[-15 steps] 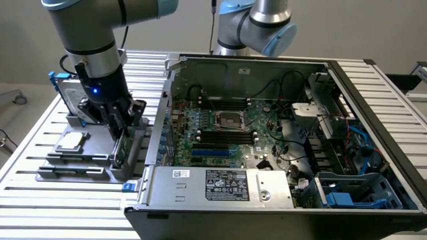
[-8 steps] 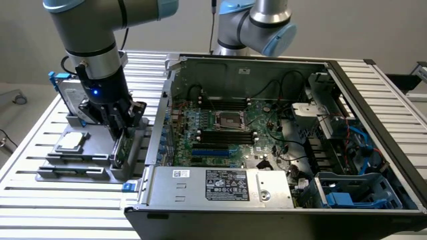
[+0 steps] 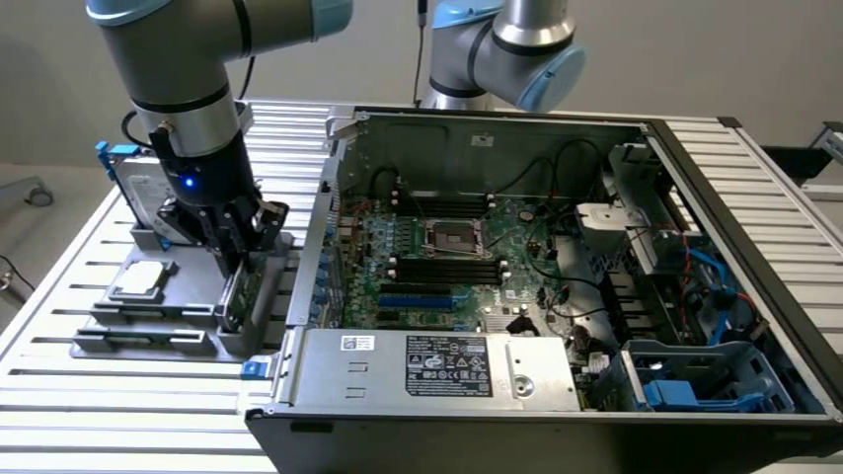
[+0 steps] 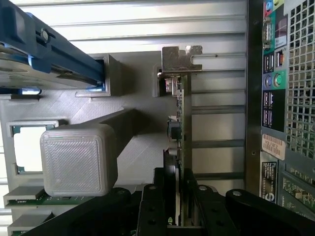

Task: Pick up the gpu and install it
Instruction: 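Pick up the gpu and move the gpu toward the slot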

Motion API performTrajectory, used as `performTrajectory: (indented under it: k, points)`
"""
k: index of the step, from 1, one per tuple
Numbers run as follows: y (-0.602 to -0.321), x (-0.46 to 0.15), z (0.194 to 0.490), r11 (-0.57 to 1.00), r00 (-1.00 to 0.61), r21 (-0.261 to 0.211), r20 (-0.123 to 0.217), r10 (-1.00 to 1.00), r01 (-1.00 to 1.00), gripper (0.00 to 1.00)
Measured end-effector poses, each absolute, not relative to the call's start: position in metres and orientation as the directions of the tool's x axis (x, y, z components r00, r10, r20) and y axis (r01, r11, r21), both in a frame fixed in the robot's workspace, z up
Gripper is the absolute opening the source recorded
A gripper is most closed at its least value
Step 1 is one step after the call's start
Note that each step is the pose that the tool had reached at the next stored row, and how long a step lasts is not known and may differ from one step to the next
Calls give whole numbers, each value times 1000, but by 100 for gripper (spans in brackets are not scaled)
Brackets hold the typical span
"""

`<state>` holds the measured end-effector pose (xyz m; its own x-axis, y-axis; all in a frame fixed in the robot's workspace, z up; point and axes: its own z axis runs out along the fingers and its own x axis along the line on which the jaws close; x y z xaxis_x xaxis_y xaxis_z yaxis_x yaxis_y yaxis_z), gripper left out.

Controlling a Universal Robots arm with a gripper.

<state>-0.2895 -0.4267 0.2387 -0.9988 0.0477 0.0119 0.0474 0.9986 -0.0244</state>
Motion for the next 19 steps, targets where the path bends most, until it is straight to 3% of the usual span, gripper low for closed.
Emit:
performTrajectory:
  k: [10, 19]
  points:
    - [-427, -290, 240, 999, -999, -24, 11, 48, 48, 27]
    - [-426, -290, 264, 999, -999, -20, 12, 48, 48, 27]
